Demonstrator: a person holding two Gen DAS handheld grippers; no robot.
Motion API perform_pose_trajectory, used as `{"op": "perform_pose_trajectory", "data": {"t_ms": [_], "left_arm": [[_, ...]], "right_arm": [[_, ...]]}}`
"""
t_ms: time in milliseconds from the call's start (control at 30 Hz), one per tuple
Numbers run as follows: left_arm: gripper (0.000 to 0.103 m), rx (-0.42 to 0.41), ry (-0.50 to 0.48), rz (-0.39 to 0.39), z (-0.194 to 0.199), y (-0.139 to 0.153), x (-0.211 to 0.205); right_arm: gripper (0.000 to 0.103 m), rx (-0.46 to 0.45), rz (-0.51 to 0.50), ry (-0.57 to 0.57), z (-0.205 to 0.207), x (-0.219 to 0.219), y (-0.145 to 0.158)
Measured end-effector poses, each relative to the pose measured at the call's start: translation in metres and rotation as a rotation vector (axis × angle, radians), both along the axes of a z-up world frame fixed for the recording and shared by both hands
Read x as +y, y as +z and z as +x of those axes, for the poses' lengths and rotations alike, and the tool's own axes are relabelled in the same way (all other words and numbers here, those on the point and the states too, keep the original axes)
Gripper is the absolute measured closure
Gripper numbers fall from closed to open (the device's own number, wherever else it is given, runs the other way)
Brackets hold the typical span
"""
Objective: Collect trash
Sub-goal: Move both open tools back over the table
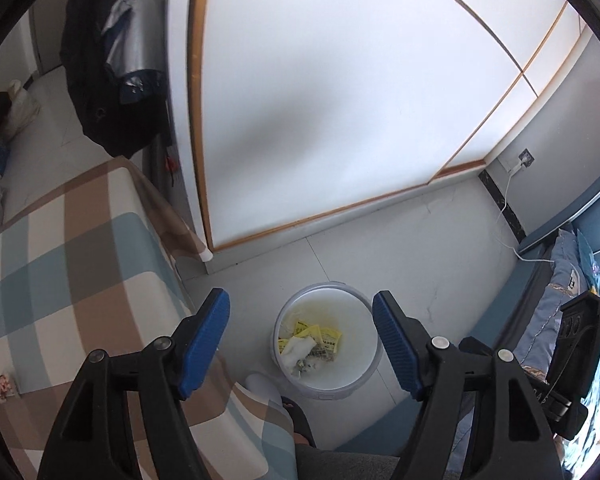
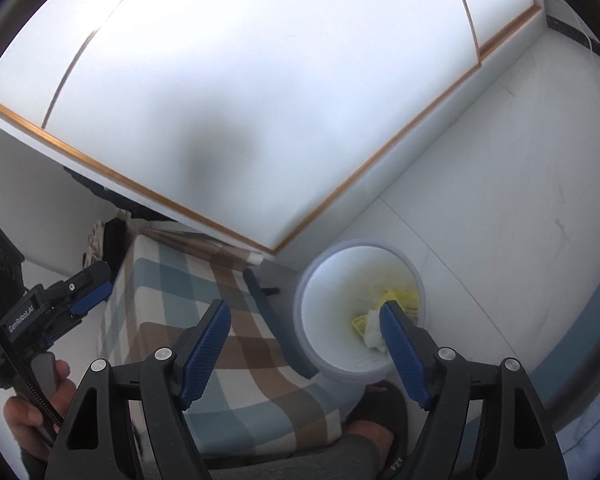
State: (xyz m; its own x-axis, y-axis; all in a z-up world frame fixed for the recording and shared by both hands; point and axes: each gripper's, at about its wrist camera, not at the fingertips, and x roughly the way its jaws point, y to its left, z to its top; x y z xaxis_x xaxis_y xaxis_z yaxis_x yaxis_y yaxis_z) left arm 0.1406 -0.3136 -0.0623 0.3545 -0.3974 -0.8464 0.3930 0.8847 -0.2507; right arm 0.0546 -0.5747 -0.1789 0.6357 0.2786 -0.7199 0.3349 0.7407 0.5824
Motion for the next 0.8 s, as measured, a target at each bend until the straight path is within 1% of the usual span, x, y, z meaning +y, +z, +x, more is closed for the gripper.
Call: {"op": "perform_pose_trajectory", "data": {"t_ms": [67,167,267,367,467,600,667,800], "left_arm": [[0.032,-0.033,0.018,-0.018,-0.005,0.01,0.013],[0.032,-0.095,0.043,-0.001,-0.014,0.02,0.029],[0.032,-0.154,0.097,0.026,-0.02,0.031,0.051],[0.032,-0.183,0.152,0.002,-0.024,0.039,0.08],[0.032,-0.201,0.195,-0.018,-0.03,0.046,0.105],[0.032,-0.233,0.237,-0.021,-0.038,0.057,0.137],[0.032,-0.247,0.239,-0.022,-0.042,0.061,0.149],[0.032,-0.274,0.246,0.025,-0.046,0.062,0.175]], "right_arm": [[0.026,-0.043,-0.015,0.021,0.001,0.008,0.018],[0.026,-0.108,-0.041,0.063,0.005,0.024,0.048],[0.026,-0.183,-0.128,0.12,0.011,0.046,0.086],[0.026,-0.247,-0.165,0.18,0.012,0.07,0.117],[0.024,-0.295,-0.191,0.234,0.012,0.097,0.144],[0.023,-0.343,-0.179,0.306,0.011,0.133,0.165],[0.023,-0.347,-0.18,0.346,0.011,0.153,0.169],[0.023,-0.35,-0.212,0.408,0.008,0.192,0.172]]}}
